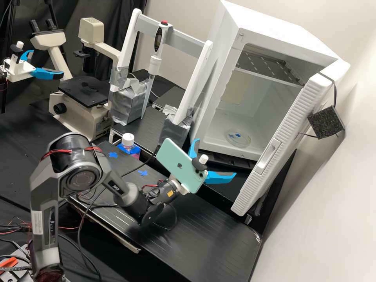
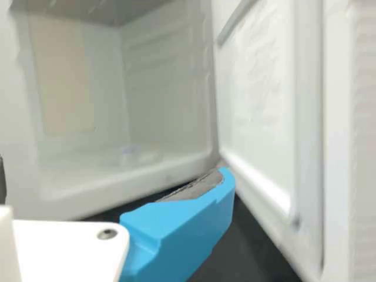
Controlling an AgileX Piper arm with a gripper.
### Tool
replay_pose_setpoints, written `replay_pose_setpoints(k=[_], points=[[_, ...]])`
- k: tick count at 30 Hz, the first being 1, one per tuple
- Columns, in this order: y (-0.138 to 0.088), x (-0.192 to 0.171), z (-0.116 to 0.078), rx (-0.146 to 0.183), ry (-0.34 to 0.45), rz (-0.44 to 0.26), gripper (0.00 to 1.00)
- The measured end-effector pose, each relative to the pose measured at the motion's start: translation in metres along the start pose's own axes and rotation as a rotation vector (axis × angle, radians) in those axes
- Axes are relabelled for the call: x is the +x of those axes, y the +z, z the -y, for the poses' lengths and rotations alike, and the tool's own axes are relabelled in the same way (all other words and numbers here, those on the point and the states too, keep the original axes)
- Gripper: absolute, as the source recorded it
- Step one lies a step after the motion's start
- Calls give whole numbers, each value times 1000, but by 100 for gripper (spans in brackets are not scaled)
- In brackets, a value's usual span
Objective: Move the petri dish to the microscope
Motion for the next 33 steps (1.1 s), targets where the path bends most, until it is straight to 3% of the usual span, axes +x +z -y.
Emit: replay_pose_setpoints(k=[6, 9, 12, 19, 28, 33], points=[[1, 41, -8, 1, -57, -24, 100], [2, 63, -6, 23, -99, -22, 100], [4, 84, -2, 20, -159, -32, 100], [13, 126, 1, -72, -232, -37, 100], [19, 158, 4, -150, -257, -35, 100], [24, 171, 1, -168, -246, -11, 100]])
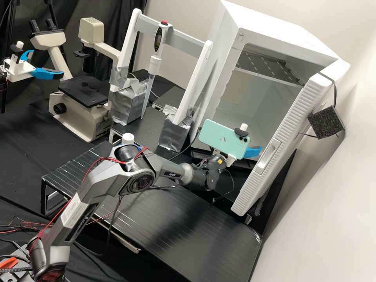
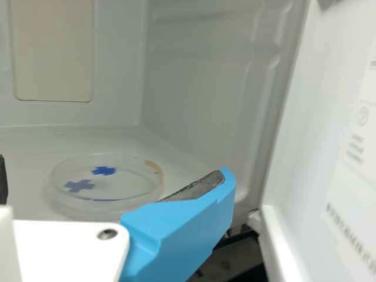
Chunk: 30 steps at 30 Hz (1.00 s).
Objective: Move the petri dish to the microscope
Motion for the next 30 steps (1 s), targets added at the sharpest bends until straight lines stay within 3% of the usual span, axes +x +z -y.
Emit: replay_pose_setpoints(k=[7, 25, 30], points=[[3, 18, 1, -15, 3, 12, 100], [-13, 31, 4, -23, 4, -9, 100], [-10, 39, 15, -17, -15, -5, 100]])
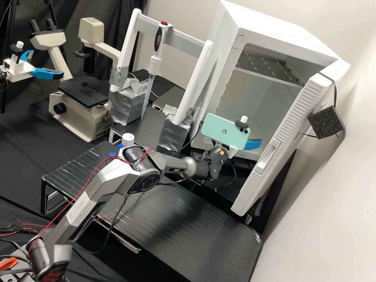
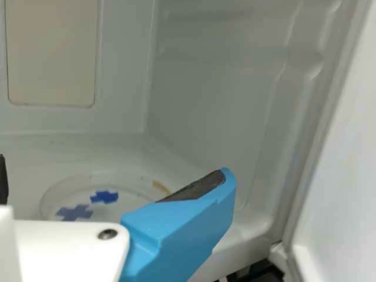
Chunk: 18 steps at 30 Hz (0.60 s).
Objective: Move the petri dish to the microscope
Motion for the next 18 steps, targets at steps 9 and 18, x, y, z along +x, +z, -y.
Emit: replay_pose_setpoints(k=[9, 18], points=[[6, 6, 12, 11, -28, 35, 100], [6, 8, 11, 10, -23, 30, 100]])
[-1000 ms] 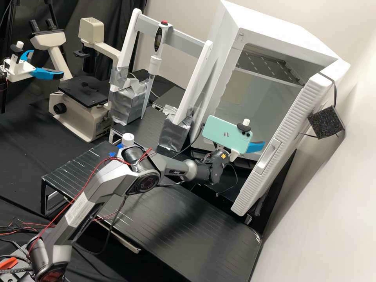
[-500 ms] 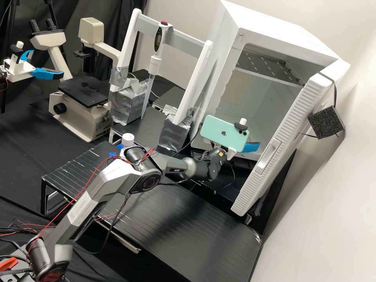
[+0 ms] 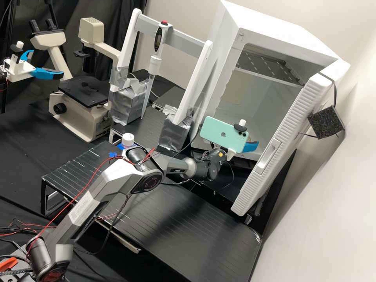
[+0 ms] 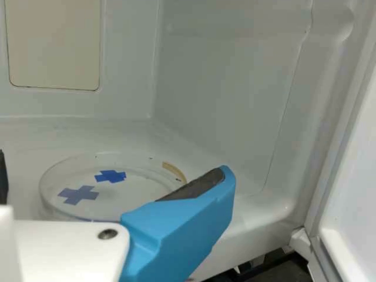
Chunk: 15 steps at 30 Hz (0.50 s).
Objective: Move the petri dish to the microscope
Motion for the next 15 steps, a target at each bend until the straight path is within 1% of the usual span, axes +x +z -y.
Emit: replay_pose_setpoints(k=[5, 6, 15], points=[[1, 0, 0, 0, -1, 4, 100], [1, 0, 0, 0, -2, 5, 0], [1, 0, 0, 0, -2, 6, 0]])
